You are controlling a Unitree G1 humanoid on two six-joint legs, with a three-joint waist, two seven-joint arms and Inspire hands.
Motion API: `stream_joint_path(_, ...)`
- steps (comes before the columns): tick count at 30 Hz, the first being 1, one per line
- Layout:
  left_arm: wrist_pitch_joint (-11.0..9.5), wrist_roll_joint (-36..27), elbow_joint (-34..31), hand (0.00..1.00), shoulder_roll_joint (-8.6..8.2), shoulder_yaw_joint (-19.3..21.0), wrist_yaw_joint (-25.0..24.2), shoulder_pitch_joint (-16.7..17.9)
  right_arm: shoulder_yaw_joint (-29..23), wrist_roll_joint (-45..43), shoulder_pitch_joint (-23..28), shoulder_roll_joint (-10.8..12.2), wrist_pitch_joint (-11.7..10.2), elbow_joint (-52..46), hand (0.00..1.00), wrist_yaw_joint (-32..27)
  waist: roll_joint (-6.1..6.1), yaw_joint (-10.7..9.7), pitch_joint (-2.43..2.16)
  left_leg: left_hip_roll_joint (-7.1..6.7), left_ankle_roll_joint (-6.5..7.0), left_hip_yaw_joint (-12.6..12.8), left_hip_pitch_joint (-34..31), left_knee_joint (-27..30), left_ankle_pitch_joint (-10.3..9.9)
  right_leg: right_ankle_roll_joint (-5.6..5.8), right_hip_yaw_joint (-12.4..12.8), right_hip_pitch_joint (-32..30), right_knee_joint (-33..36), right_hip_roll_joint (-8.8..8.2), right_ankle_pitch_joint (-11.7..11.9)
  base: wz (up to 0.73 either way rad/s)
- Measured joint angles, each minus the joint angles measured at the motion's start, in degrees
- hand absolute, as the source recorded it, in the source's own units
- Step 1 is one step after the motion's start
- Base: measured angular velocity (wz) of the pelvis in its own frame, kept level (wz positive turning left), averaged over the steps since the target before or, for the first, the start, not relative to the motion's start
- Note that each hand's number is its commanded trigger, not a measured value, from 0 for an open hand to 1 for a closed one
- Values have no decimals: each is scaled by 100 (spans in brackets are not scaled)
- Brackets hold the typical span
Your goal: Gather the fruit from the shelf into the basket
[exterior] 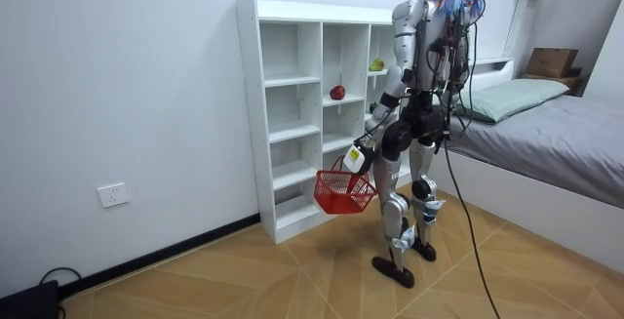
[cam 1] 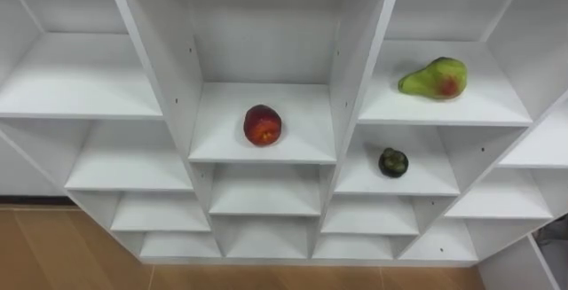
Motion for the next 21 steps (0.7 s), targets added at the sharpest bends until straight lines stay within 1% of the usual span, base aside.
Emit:
stream_joint_path(3, -34, -14, 1, 100, 0, -4, 16, -22, -12, -1, -6, 0, -31, -2, 0, -10, -2, -8, 0, 0, 0, 0, -3, -1, 0, 0, 8, -3, 0, 0, 0, 0)
stream_joint_path(5, -121, -14, 2, 100, -3, -1, 11, -29, -68, -1, -6, 5, -89, -3, 0, -10, 0, -10, 0, 0, 0, 2, 1, -1, 0, 0, 8, -4, -1, -1, 0, 0)
stream_joint_path(6, -170, -12, 4, 100, -3, 1, 8, -42, -70, -2, -5, 5, -165, -3, 0, -10, 1, -9, 0, 0, 0, 4, 6, -1, 0, 0, 8, -3, 0, 0, 0, 0)
stream_joint_path(8, -245, -8, 4, 100, -3, 0, -1, -59, -71, -15, 6, 5, -238, -66, 0, -12, 4, -8, 0, 1, 0, 11, 8, -1, 0, 0, 10, -3, -1, -1, 0, 0)
stream_joint_path(10, -293, -9, 3, 100, -4, 0, -4, -68, -70, -34, 78, 26, -261, -345, 0, -49, 8, -7, -1, 1, 0, 19, 13, -2, 0, 0, 9, -6, -2, 0, 0, 0)
stream_joint_path(14, -295, 1, -93, 100, -17, -1, -5, -70, -70, -163, 340, 45, -304, -1023, 0, -132, 45, -8, -6, 1, 0, 38, -6, -1, 0, 2, 18, -52, 6, 1, 2, -1)
stream_joint_path(15, -296, 1, -119, 100, -23, 1, -5, -73, -70, -236, 429, 45, -303, -1287, 0, -155, 67, -5, -17, 2, 0, 46, -50, -1, 0, 1, 27, -102, 18, 2, 3, -4)
stream_joint_path(17, -301, 0, -181, 100, -24, -1, -6, -72, -69, -296, 534, 46, -308, -1685, 0, -194, 84, -10, -21, 7, 1, 58, -83, 1, 1, -1, 52, -152, 24, 10, 16, -9)
stream_joint_path(18, -306, 1, -201, 100, -24, 0, -5, -65, -67, -441, 595, 46, -317, -1928, 0, -244, 99, 2, -30, 15, 0, 119, -81, 1, 1, -1, 110, -186, 49, 18, 16, -19)
stream_joint_path(21, -358, -1, -207, 100, -22, -1, -1, -56, -55, -530, 724, 49, -435, -2383, 0, -335, 122, -10, -28, 17, 0, 189, -68, 0, 1, -1, 160, -211, 90, 18, 16, -12)
